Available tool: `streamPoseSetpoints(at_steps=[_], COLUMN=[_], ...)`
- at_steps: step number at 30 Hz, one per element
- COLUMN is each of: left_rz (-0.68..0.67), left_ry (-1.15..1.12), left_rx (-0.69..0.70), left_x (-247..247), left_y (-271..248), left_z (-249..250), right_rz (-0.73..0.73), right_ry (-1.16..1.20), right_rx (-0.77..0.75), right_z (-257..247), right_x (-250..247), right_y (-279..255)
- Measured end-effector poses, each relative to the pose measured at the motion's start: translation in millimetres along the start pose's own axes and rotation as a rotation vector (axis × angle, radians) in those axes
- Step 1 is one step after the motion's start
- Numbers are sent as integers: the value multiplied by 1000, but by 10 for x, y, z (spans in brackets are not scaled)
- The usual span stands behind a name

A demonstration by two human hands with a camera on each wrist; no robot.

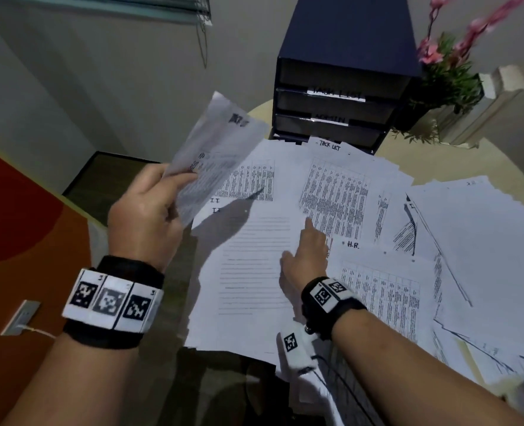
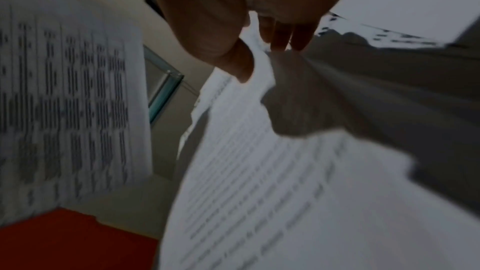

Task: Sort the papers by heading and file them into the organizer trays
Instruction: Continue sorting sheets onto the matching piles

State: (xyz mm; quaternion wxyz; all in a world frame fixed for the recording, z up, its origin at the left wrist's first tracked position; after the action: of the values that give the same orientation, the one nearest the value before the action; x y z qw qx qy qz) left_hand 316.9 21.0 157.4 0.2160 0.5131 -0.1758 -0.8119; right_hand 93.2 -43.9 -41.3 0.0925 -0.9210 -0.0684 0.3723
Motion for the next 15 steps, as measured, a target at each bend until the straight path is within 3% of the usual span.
streamPoseSetpoints(at_steps=[2, 4, 7, 11, 15], left_rz=[42, 68, 2, -285, -676], left_ry=[-120, -267, -510, -738, -369], left_rx=[144, 179, -12, -288, -274], left_x=[-51, -37, 223, 955, 1855], left_y=[80, 173, 301, 335, 148], left_z=[170, 280, 309, 288, 401], right_rz=[-41, -122, -151, 132, 418], right_ry=[39, 341, 725, 622, 586], right_rx=[-127, -209, -148, -126, -23], right_z=[-137, -321, -383, -170, 255], right_x=[-68, -228, -605, -1135, -1565], right_y=[58, 69, 155, 366, 632])
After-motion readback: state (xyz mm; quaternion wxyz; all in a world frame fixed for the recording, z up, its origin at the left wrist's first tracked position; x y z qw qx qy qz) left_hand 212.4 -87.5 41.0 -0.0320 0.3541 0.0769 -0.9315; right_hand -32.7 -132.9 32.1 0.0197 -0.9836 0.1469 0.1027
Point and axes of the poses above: each hand's wrist, its own y-axis towards the middle knuckle, its own x-axis out of the palm, z = x × y, the point moved 5 cm from there along y, towards the middle knuckle, and after that the axes turned 4 degrees about -x, right-handed, at the moved point
